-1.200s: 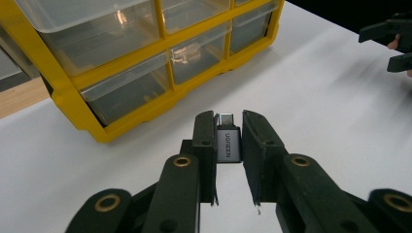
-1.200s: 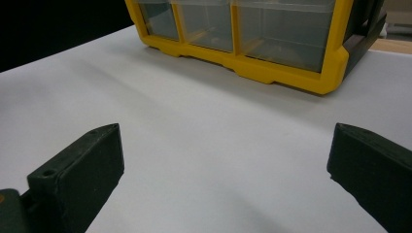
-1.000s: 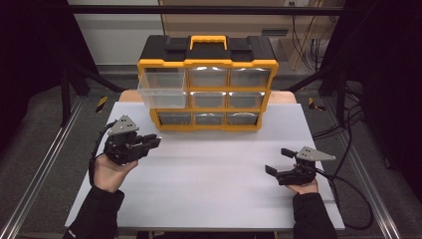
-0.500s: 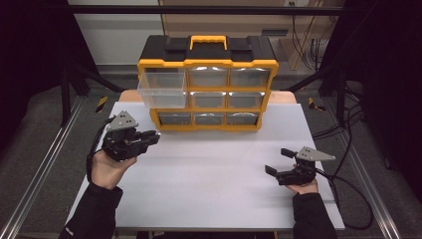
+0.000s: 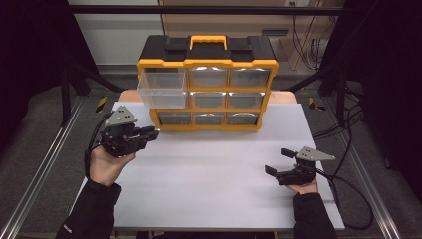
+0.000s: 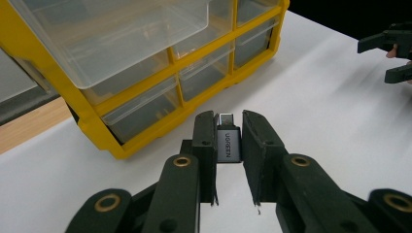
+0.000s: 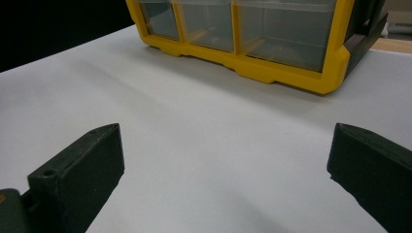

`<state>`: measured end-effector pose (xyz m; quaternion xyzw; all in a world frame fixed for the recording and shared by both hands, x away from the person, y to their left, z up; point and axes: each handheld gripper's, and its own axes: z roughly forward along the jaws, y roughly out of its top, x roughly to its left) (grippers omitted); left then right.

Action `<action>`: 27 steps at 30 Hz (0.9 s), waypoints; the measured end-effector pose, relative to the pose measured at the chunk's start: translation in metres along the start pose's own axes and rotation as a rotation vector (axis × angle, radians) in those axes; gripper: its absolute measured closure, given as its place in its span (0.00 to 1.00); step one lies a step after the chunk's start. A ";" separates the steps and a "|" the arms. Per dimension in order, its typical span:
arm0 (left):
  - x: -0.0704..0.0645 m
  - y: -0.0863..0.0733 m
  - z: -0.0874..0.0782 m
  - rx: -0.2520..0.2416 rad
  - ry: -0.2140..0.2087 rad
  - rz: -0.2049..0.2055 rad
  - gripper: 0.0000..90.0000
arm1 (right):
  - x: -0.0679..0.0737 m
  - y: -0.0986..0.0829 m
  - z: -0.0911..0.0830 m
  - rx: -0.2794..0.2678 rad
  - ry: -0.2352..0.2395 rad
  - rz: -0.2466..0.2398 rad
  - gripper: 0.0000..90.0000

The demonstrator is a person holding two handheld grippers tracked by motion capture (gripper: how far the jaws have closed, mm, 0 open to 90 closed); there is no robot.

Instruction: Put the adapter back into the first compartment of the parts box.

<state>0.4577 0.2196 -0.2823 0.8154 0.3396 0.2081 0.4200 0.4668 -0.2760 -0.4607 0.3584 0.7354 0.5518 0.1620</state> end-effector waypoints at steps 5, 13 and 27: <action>0.000 0.003 -0.002 -0.003 0.003 0.003 0.84 | 0.000 0.000 0.000 0.000 0.001 -0.001 0.01; 0.000 0.008 -0.005 -0.008 0.006 0.007 0.84 | 0.000 0.000 0.000 0.002 0.003 -0.002 0.01; -0.002 0.023 -0.012 -0.022 0.013 0.029 0.84 | 0.000 0.000 0.000 0.002 0.002 -0.001 0.01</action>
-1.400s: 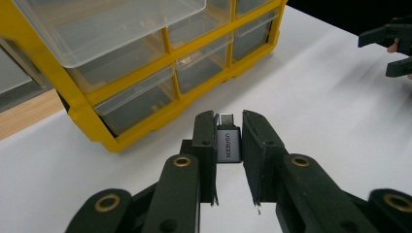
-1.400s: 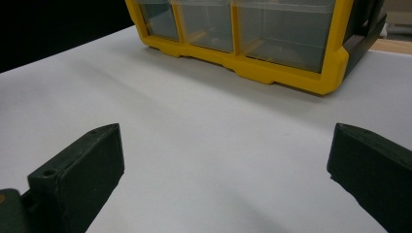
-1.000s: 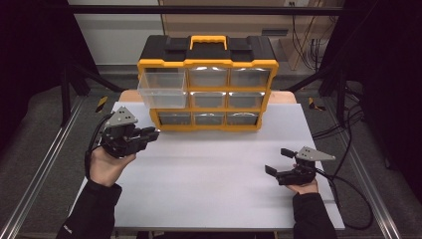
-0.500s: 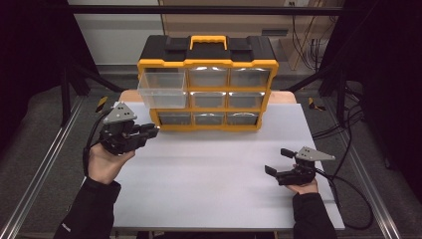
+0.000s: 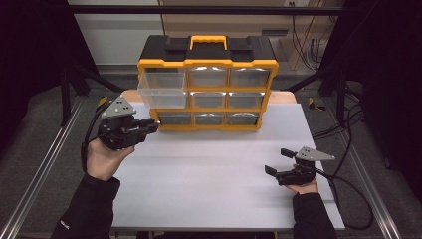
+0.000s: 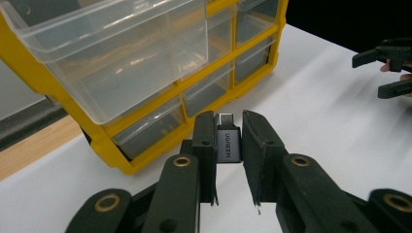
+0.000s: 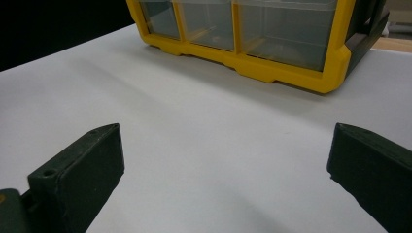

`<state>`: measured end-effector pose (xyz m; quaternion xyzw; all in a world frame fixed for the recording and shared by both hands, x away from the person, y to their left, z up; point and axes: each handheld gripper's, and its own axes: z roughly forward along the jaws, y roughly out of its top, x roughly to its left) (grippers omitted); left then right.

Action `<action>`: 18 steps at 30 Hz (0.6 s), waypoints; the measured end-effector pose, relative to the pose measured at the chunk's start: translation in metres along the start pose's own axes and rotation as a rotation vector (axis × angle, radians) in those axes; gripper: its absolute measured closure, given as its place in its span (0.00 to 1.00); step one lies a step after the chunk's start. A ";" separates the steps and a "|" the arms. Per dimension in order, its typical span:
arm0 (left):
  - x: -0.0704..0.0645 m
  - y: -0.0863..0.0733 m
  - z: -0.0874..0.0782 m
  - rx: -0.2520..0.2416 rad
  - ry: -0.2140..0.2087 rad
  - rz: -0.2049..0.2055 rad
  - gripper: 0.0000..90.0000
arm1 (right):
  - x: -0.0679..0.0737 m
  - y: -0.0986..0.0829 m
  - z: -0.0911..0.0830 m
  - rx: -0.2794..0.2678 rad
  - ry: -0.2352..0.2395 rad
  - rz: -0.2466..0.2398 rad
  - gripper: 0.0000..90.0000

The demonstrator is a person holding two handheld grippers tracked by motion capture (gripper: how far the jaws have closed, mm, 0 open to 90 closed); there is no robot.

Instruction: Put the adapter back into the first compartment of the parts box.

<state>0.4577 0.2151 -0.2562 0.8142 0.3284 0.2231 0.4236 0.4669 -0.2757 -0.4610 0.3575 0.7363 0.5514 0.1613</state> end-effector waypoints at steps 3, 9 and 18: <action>0.001 0.003 -0.001 -0.004 0.001 0.000 0.84 | 0.000 0.000 0.000 0.000 0.001 0.000 0.01; 0.003 0.009 -0.003 -0.005 0.007 -0.001 0.84 | 0.000 0.000 0.000 0.000 0.000 0.000 0.01; 0.004 0.016 -0.005 -0.008 0.015 0.002 0.84 | 0.000 0.000 0.000 0.000 0.000 0.000 0.01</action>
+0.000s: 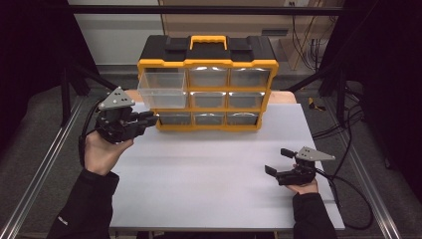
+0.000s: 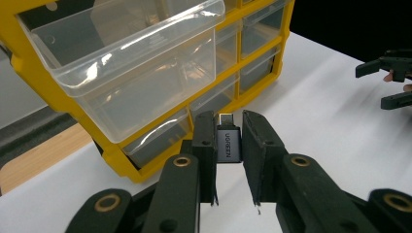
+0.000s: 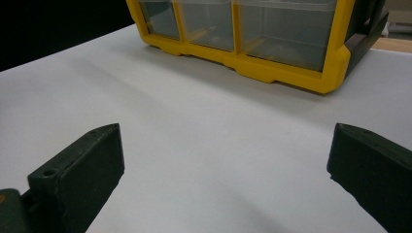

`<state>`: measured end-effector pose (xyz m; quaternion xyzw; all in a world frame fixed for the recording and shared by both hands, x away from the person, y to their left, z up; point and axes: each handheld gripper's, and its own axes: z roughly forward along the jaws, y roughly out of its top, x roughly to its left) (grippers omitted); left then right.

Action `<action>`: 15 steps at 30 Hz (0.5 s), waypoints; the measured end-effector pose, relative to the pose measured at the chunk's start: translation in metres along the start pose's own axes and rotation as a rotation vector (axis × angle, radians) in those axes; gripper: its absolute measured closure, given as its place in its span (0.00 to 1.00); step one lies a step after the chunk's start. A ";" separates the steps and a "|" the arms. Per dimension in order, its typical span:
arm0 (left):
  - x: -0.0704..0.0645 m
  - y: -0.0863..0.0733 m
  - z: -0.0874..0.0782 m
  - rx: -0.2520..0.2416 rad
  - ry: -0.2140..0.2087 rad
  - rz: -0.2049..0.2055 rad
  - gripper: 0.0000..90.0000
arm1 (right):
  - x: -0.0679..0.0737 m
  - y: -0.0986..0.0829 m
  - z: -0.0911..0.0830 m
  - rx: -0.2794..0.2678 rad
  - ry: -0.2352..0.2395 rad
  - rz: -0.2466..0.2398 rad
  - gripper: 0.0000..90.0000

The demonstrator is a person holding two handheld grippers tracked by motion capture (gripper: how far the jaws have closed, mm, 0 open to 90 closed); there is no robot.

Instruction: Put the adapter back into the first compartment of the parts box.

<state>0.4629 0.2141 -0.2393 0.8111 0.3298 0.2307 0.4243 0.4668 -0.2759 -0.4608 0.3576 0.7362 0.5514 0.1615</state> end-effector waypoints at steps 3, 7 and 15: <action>0.001 0.003 -0.001 -0.009 0.006 0.007 0.84 | 0.000 0.000 0.000 0.000 0.000 0.000 0.01; 0.002 0.007 -0.001 -0.008 0.012 0.009 0.84 | 0.000 0.000 0.000 -0.001 0.000 -0.001 0.01; 0.003 0.014 -0.006 -0.018 0.014 0.009 0.84 | 0.000 0.000 0.000 -0.001 0.000 0.001 0.01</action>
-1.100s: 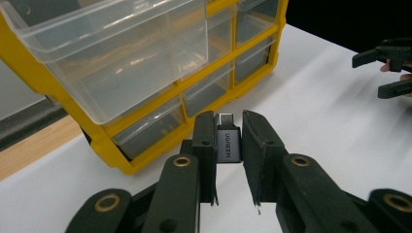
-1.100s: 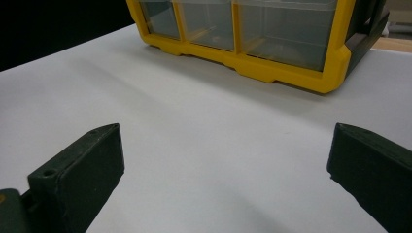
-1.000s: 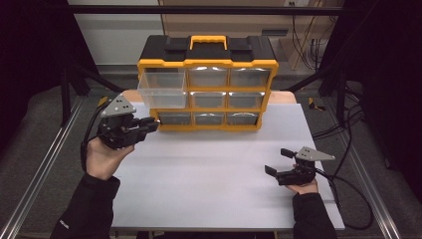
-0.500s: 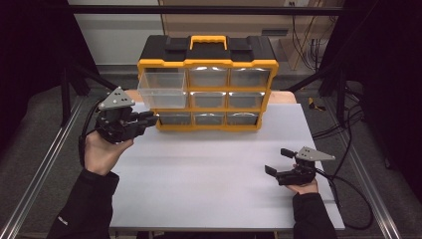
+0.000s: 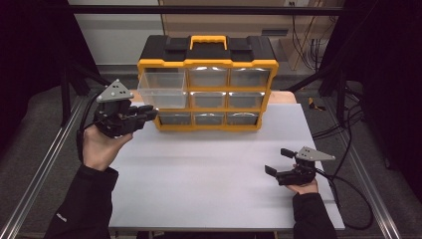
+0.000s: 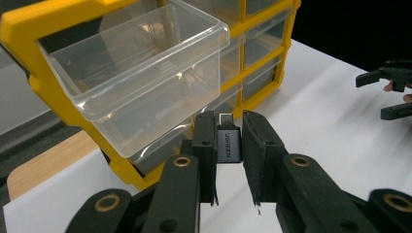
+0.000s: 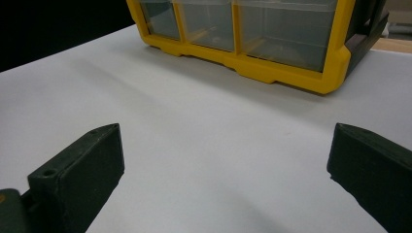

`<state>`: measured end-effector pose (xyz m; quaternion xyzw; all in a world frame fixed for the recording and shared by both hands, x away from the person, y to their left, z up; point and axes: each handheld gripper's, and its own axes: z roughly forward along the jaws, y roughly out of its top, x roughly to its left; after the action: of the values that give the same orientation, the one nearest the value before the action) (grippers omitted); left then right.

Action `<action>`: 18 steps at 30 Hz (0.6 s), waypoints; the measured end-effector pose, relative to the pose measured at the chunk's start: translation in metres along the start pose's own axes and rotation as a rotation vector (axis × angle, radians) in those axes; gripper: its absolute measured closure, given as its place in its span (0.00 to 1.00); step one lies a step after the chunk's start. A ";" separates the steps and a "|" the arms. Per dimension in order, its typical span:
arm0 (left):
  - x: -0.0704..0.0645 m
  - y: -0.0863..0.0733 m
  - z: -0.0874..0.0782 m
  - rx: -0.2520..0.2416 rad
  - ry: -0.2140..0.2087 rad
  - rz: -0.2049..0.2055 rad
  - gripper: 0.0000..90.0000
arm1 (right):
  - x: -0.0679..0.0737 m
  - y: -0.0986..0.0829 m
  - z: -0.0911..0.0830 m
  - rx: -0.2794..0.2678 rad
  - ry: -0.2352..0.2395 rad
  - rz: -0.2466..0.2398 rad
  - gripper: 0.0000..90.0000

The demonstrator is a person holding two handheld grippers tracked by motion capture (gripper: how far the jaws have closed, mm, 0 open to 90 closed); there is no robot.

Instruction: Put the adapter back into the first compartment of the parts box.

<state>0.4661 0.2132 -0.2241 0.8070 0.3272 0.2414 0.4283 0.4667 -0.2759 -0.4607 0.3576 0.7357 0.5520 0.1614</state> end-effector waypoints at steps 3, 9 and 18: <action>0.001 0.003 -0.001 -0.001 0.004 0.000 0.84 | 0.000 0.000 0.000 0.000 0.000 0.000 0.01; 0.002 0.008 -0.002 -0.007 0.011 -0.003 0.84 | 0.000 0.000 0.000 -0.001 0.000 0.000 0.01; 0.002 0.015 -0.004 -0.002 0.015 -0.010 0.84 | 0.000 0.000 0.000 -0.002 0.000 0.000 0.01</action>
<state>0.4698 0.2108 -0.2089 0.8030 0.3342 0.2458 0.4280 0.4665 -0.2761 -0.4604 0.3573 0.7353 0.5528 0.1616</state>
